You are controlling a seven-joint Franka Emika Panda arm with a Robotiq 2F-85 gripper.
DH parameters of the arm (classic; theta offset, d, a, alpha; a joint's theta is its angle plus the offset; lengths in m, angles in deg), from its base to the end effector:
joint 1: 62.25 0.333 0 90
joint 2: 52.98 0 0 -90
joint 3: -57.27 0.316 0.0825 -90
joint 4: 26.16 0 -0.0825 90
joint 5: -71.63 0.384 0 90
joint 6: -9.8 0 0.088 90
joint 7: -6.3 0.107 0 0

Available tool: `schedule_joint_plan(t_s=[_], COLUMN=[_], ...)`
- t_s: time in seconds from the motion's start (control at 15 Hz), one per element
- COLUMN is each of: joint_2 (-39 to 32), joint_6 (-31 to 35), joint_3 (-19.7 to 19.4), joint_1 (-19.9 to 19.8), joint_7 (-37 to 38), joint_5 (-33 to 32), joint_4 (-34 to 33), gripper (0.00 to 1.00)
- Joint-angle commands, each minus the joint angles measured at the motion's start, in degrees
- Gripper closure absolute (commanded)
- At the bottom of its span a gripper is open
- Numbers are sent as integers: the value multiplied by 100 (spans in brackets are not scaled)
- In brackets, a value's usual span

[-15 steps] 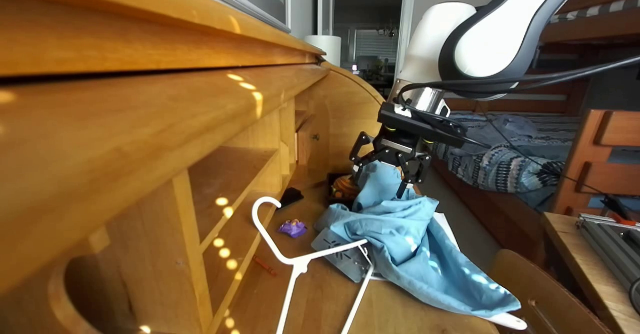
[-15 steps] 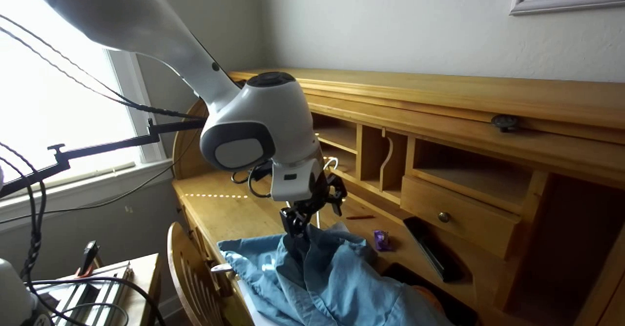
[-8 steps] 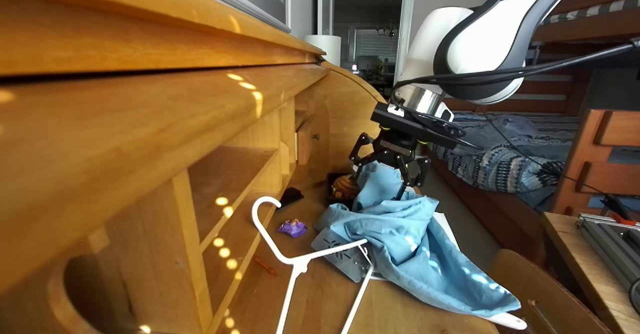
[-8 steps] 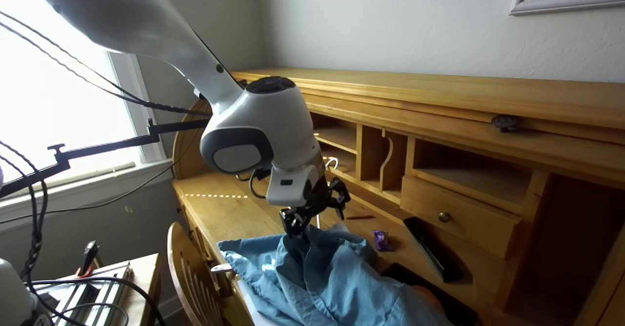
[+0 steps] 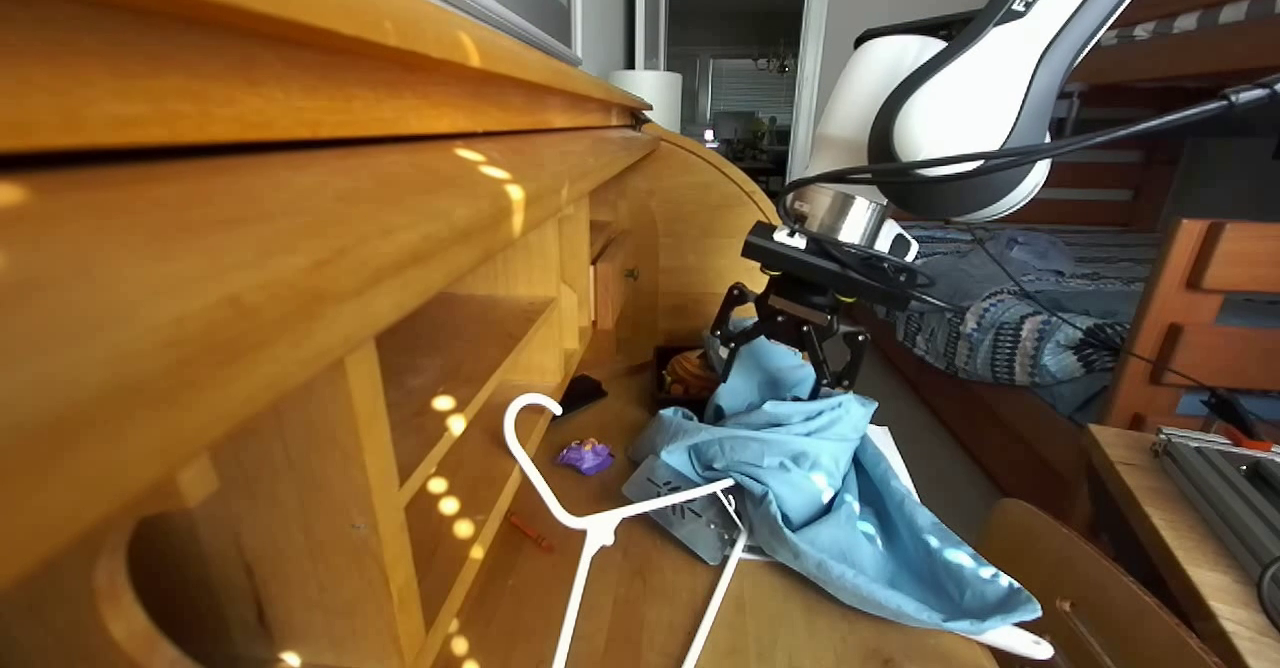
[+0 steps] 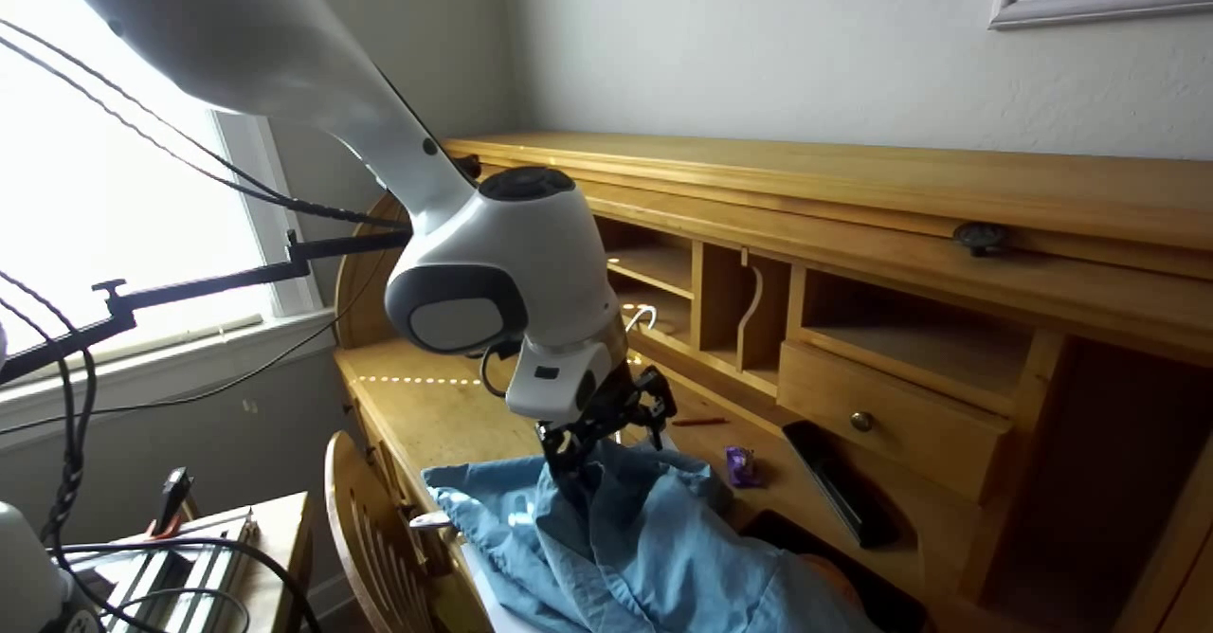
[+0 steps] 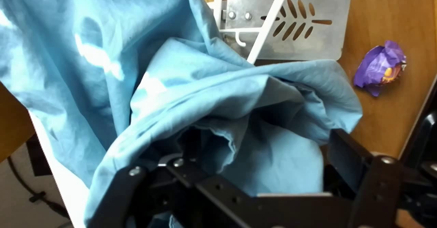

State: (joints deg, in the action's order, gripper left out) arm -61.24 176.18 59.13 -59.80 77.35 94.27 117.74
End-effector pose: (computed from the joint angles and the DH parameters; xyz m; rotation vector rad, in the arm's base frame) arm 0.4871 0.0137 0.2485 -2.0656 2.0004 -0.1508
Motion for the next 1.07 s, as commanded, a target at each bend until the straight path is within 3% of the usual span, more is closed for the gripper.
schedule_joint_plan(t_s=[0.0,0.6,0.73,1.0], joint_2=[-145,-178,-133,449], joint_6=[5,76,112,412], joint_3=[9,-12,-14,-177], joint_1=[28,47,44,-145], joint_7=[120,261,300,510], joint_5=[182,134,155,379], joint_4=[3,25,66,423], gripper=[31,95,100,100])
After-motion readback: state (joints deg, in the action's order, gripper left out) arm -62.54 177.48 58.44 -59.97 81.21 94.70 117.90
